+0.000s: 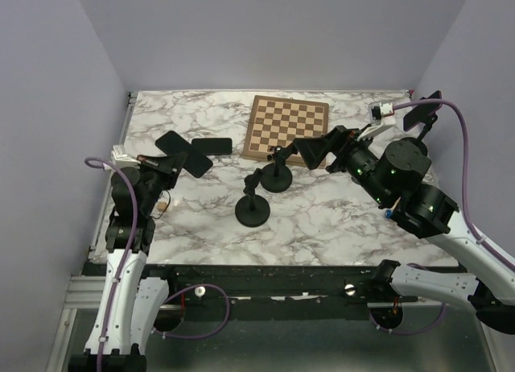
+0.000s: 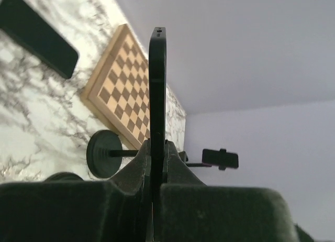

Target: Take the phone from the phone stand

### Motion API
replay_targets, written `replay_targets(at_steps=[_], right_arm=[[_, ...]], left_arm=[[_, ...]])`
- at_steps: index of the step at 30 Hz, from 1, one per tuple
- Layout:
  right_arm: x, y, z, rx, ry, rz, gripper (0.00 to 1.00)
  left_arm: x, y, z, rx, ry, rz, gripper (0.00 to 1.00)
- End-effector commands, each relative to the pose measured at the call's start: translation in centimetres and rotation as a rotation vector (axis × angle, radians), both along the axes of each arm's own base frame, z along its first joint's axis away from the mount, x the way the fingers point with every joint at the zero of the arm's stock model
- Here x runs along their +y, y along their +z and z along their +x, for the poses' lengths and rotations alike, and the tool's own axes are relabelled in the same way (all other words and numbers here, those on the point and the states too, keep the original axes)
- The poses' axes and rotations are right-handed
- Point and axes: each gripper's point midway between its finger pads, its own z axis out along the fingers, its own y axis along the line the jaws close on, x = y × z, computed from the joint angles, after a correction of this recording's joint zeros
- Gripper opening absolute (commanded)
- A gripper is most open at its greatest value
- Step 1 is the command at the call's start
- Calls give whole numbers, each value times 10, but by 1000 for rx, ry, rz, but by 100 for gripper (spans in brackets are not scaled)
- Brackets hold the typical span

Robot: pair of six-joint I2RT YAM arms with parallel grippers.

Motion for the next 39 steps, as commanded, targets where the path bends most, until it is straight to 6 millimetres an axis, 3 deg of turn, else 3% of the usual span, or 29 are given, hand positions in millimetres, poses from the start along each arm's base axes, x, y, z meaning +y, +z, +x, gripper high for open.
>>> replay_targets(at_steps=[1,5,15,24,31,39], right_arm=[[-6,-4,1,-4,-32,-15,100],[-5,-7,2,-2,-33,-22,100],[-5,-11,4,1,-40,-33,100],[-7,-12,5,-1,-47,-38,100],[-11,-9,1,-4,-47,-26,100],[-17,-9,0,-6,-62,-39,100]], left_arm=[[18,-56,13,225,183,-323,0],[16,-99,22,417,240,-469,0],[10,-170,49,651,318,-579,0],[-19,-192,84,663,316,-543,0],[-6,-195,112,537,417,-401,0],[-22,-222,137,466,367,-591,6]])
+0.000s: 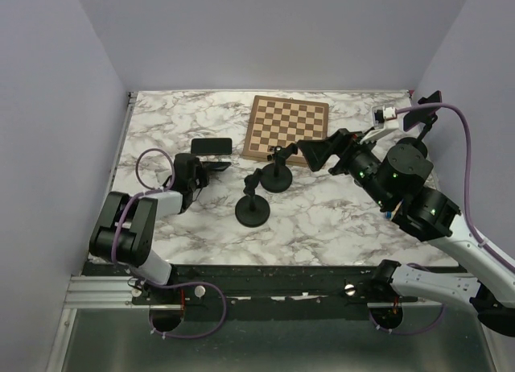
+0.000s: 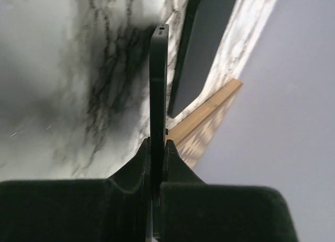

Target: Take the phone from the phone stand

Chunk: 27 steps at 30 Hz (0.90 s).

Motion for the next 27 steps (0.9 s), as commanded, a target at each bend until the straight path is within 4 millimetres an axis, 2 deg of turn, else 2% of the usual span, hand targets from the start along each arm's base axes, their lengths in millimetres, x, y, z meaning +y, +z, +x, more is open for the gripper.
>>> replay_targets(at_steps=[1,7,15,21,22,25,26,27], right_arm=[[-8,-2,0,-2,-33,-20,100],[-9,1,0,-8,-36,-21,100],[-5,0,2,-5,-27,-29,100],[-6,1,1,-7,-27,-26,100],[-6,1,1,-7,-28,-26,100],[-7,0,0,-5,-27,-23,100],[-7,0,0,-4,-26,-25,100],[-7,-1,0,-2,-28,-24,100]], left_arm=[[-6,12,28,-171,44,-102,9],[-4,3,26,-131,25,-12,23],[-10,-10,22,-104,13,-56,42],[-18,-8,23,-93,-12,-87,65],[-19,-7,24,-93,-18,-86,75],[-19,-4,23,-91,-21,-88,79],[-19,-2,22,-92,-20,-88,94],[-19,0,21,-92,-20,-87,98]])
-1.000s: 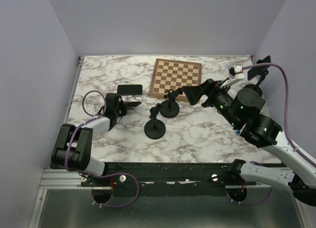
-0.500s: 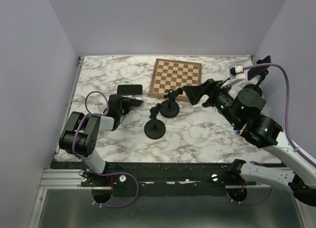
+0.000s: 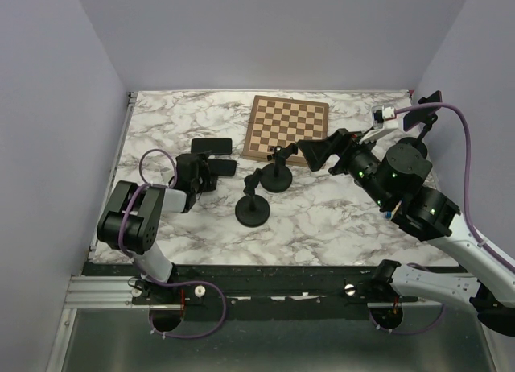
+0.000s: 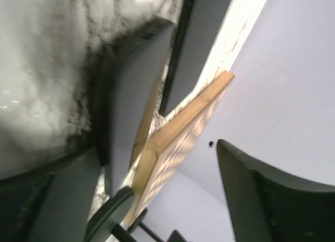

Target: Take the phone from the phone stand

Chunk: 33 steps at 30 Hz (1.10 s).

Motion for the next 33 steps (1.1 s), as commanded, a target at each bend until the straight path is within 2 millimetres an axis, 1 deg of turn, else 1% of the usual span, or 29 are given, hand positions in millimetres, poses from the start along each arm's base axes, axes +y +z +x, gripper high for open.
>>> replay_targets(at_steps=[1,8,12,16,18,20,24,27,28,32,33], right_arm=[[-5,1,-1,1,-18,-13,100],[-5,-1,-1,4,-18,-13,100],[-5,-1,-1,5,-18,-13,100],[-6,-1,-1,6,-21,-12,100],[-5,-2,-1,8,-21,-11,100],[-5,-3,0,10,-22,-16,100],[-4,-9,2,18,-32,-28,100],[-6,-13,5,25,-48,-39,100],[-6,-14,7,28,-57,-42,100],[-6,-22,14,43,-92,-59,100],[-5,-23,15,46,-97,-63,100]], left_arm=[[-6,14,0,-20,-23,-16,98],[-6,29,-6,-12,-49,-10,98],[-1,37,-11,11,-60,2,98],[0,47,-16,7,-83,-26,99],[2,56,-18,-18,-89,-16,98],[6,72,-21,-59,-105,41,98],[13,123,-25,-163,-169,223,98],[12,170,-32,-288,-257,373,98],[12,190,-37,-342,-275,424,97],[16,255,-57,-520,-326,634,97],[16,266,-61,-545,-349,685,97]])
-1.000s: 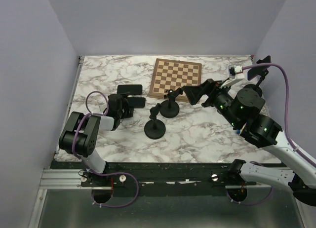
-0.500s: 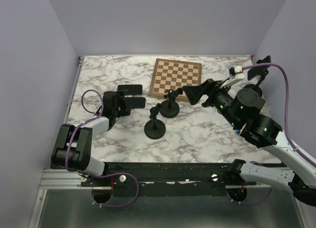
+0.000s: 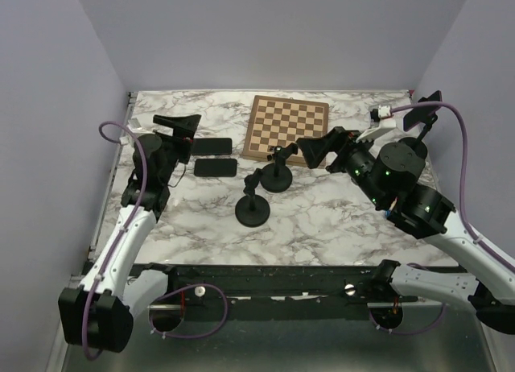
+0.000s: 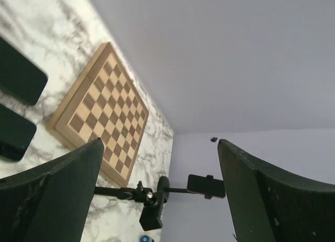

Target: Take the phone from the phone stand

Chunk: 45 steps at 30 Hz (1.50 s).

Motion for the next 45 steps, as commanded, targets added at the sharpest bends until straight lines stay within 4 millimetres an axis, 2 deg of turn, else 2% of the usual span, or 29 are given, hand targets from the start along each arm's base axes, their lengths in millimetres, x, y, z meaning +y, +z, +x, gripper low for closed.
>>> replay_targets(at_steps=[1,3,6,7,11,14,16,21,26,28,31,36,40,45], right_arm=[[-1,-20,11,42,-63,-57,100],[3,-25,17,58,-79,-70,100],[6,-34,26,75,-110,-107,100],[1,-36,31,78,-152,-132,100],[-30,-46,49,92,-365,-260,100],[-48,-54,57,98,-477,-361,100],[-58,-58,60,100,-540,-407,100],[-81,-70,85,143,-613,-428,100],[-100,-92,118,227,-635,-442,100],[-114,-99,129,257,-672,-443,100],[-144,-106,146,302,-744,-412,100],[-221,-102,160,354,-934,-322,100],[-284,-102,164,404,-1039,-225,100],[-343,-102,161,412,-1185,-184,99]], left_arm=[[5,57,-24,-163,-87,362,97],[0,79,-30,-204,-144,452,97],[-11,100,-33,-254,-233,561,95],[-14,102,-34,-270,-256,598,95],[-15,95,-35,-276,-288,692,93],[-12,90,-39,-294,-291,741,93],[-8,93,-44,-307,-288,786,93],[1,97,-54,-328,-242,827,93],[0,102,-59,-343,-247,819,93],[-3,101,-59,-344,-259,802,93],[-6,99,-58,-335,-274,791,92],[-6,93,-54,-303,-283,798,91],[-8,92,-54,-300,-297,790,91],[-15,90,-53,-298,-333,766,91]])
